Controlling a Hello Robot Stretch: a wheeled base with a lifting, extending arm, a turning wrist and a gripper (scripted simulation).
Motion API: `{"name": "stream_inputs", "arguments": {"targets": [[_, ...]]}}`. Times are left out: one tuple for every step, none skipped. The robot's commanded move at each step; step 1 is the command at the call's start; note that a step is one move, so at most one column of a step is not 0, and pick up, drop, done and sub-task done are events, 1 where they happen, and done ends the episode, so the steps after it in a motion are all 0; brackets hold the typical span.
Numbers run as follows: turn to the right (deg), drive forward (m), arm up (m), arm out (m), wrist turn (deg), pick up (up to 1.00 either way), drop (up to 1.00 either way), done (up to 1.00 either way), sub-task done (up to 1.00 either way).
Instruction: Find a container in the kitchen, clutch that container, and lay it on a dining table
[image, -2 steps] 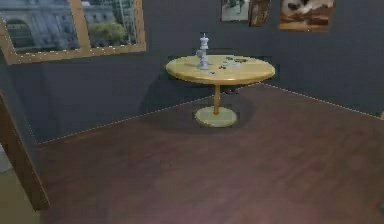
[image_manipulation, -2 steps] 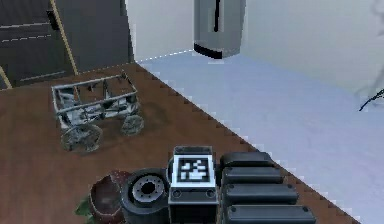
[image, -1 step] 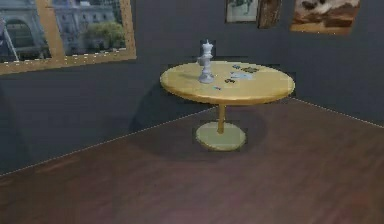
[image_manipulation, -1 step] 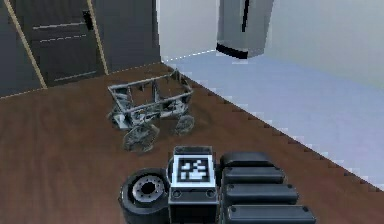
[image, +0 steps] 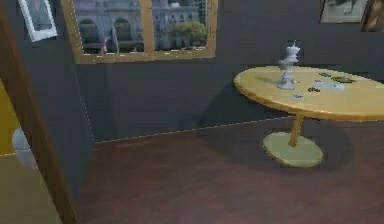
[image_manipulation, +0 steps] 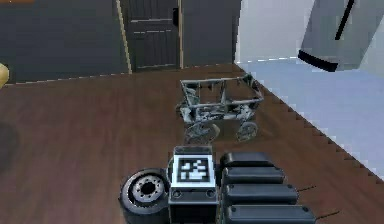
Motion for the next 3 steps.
{"name": "stream_inputs", "arguments": {"targets": [[0.0, 1.00, 0.00, 0.00, 0.0, 0.00, 0.00, 0.00, 0.00], [-3.0, 0.00, 0.00, 0.00, 0.0, 0.00, 0.00, 0.00, 0.00], [0.0, 0.90, 0.00, 0.00, 0.0, 0.00, 0.00, 0.00, 0.00]]}}
